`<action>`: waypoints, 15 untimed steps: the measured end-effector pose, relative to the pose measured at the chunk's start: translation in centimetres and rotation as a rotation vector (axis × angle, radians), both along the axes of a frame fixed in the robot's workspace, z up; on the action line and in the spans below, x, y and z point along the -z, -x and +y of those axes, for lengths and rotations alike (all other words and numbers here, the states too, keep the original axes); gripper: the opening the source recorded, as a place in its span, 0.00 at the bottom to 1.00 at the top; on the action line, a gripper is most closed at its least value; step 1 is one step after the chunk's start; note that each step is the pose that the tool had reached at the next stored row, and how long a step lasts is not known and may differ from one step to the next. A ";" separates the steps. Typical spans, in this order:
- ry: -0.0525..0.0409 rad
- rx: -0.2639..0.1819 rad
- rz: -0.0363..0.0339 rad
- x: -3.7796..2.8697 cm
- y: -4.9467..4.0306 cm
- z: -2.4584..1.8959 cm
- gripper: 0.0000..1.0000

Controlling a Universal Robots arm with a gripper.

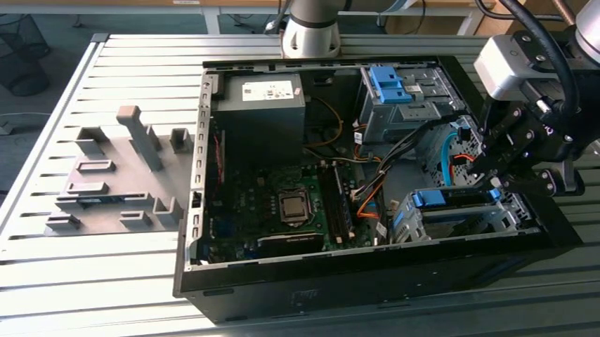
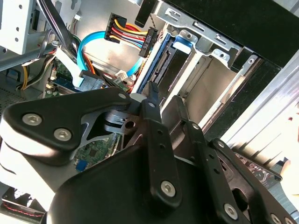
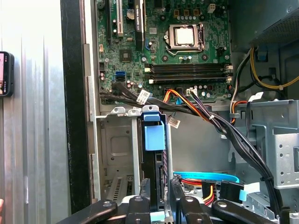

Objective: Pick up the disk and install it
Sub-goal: 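Insert the first disk wire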

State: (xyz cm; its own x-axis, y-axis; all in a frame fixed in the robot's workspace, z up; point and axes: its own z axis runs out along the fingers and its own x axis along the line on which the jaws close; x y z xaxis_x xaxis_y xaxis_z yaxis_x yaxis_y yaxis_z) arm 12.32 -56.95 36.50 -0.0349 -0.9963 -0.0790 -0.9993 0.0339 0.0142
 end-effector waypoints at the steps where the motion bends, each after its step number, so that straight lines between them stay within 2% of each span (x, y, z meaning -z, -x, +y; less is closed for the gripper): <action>1: 0.0000 0.000 0.0000 0.00 0.00 0.00 0.31; 8: 0.0002 -0.001 0.0001 0.00 -0.13 0.00 0.31; 12: -0.0001 -0.031 0.0001 0.04 -0.32 0.03 0.31; 15: 0.0012 -0.032 0.0003 0.09 -0.33 0.53 0.31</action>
